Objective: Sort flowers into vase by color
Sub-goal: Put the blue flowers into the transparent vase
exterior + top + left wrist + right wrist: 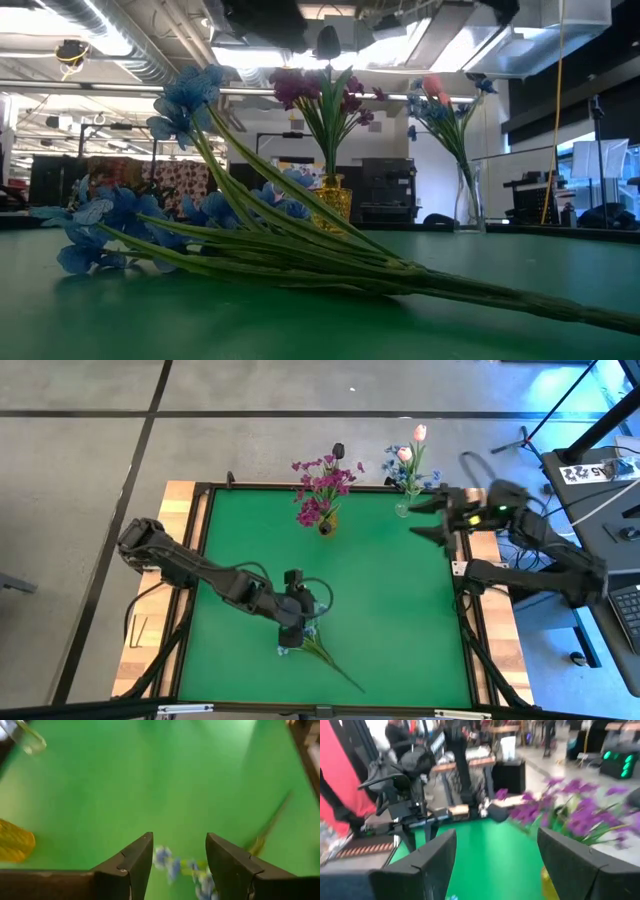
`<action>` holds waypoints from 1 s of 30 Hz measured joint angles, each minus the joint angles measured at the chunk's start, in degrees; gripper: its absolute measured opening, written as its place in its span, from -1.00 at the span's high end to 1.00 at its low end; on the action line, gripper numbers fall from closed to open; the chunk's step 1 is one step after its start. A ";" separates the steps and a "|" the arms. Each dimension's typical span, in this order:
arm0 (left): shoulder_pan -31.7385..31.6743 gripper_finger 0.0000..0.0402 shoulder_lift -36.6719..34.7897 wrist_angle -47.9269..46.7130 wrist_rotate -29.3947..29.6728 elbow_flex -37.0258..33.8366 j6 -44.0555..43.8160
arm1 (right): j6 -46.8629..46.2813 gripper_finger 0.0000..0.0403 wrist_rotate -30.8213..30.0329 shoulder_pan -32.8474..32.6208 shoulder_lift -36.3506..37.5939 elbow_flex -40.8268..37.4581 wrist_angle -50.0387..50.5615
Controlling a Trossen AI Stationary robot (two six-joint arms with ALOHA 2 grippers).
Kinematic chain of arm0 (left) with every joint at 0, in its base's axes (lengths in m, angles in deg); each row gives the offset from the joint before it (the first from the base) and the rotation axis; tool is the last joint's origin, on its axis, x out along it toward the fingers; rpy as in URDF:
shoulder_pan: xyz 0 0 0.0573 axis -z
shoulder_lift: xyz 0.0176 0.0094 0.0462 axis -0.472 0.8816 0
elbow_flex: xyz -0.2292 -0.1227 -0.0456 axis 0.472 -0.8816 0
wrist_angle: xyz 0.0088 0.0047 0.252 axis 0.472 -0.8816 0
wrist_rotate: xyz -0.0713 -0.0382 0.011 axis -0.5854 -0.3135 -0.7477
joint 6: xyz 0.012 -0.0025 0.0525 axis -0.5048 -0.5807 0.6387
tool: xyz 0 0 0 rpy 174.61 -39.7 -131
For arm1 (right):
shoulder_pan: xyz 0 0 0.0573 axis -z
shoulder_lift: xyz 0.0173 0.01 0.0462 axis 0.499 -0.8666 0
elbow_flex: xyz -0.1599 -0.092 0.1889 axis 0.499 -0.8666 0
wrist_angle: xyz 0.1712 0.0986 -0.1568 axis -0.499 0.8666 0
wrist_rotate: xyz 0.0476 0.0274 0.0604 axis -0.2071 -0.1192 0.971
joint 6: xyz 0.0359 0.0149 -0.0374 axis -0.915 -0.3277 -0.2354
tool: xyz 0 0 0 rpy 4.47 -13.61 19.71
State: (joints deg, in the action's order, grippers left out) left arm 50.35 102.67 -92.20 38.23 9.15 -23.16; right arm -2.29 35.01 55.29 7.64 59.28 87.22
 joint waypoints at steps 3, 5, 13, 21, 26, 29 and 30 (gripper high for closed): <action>1.46 0.12 1.26 -1.49 0.16 0.00 -1.63 | 0.34 -0.37 -6.11 -7.93 -3.92 0.00 -0.02; 2.52 0.12 1.51 -2.26 0.38 0.00 -2.83 | 0.38 -0.37 -10.25 -13.40 -6.65 0.00 -0.06; 6.70 0.12 1.56 -2.63 0.44 0.00 -5.82 | -1.50 -0.37 -25.20 -32.72 -16.92 -0.04 -0.44; 8.78 0.12 5.27 -2.82 0.38 0.04 -7.36 | -7.25 -0.37 -31.50 -42.85 -27.74 -0.04 -0.91; 8.42 0.12 8.86 -1.55 -1.13 0.04 -7.16 | -9.40 -0.37 -31.54 -45.24 -33.86 -0.04 -3.69; 8.07 0.12 10.39 -1.51 -2.65 0.04 -6.99 | -10.36 -0.37 -30.43 -45.76 -36.55 -0.04 -4.76; 8.04 0.12 11.01 -1.51 -3.08 0.04 -6.59 | -10.44 -0.37 -29.96 -45.76 -37.17 -0.04 -4.90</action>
State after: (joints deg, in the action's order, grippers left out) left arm 58.39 113.67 -93.72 35.15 9.20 -29.75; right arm -12.72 5.05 9.53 -29.52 59.24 82.33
